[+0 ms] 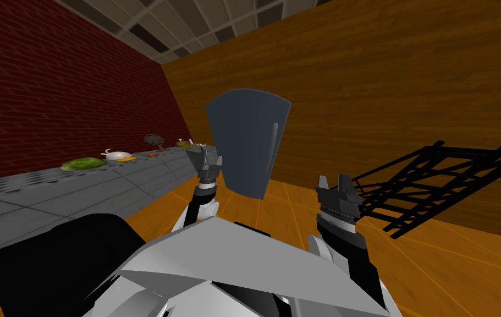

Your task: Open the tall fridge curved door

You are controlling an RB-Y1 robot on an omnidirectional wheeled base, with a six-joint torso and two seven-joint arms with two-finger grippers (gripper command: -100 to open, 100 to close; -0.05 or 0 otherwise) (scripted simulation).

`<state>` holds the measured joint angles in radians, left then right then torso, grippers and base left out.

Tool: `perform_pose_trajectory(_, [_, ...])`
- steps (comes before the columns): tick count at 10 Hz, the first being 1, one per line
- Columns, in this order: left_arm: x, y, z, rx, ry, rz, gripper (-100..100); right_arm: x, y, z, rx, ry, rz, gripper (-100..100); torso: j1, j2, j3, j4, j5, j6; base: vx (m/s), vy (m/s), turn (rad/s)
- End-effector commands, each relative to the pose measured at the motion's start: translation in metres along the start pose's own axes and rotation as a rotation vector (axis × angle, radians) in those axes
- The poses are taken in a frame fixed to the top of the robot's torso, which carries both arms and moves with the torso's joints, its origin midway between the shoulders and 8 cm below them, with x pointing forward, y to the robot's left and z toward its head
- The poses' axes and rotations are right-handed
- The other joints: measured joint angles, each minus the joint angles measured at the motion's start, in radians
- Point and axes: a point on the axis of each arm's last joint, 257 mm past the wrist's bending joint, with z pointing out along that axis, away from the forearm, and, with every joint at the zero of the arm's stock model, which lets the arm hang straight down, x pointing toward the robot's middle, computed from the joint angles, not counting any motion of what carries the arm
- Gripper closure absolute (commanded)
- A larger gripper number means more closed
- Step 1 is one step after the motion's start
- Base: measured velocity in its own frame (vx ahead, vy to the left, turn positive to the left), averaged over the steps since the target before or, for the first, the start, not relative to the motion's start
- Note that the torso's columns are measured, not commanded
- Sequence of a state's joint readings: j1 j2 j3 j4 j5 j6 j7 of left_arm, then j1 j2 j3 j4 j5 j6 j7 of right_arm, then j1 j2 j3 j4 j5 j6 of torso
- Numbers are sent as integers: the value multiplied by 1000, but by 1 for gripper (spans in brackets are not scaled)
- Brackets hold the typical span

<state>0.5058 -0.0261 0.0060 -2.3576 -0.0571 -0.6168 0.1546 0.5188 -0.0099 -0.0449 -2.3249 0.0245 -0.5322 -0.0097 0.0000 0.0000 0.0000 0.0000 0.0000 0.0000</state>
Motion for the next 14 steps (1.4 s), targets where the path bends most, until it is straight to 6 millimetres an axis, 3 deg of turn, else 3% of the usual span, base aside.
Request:
perform_pose_trajectory(1, [0,0,0,0,0,0,0,0,0,0,0,0,0,0,0,41,-82,41,0,0,0,0,0])
perform_pose_trajectory(9, [0,0,0,0,0,0,0,0,0,0,0,0,0,0,0,618,-1234,617,0,0,0,0,0])
perform_pose_trajectory(10, [3,7,1,-14,35,8,-100,0,0,0,0,0,0,0,0,691,-1382,691,0,0,19,-25,29])
perform_pose_trajectory(11, [5,13,2,-26,58,15,-100,0,0,0,0,0,0,0,-1,724,-1451,724,0,0,34,-70,40])
perform_pose_trajectory(14, [0,40,9,-73,102,45,-100,0,0,0,0,0,0,0,-4,737,-1477,737,-1,0,54,-140,59])
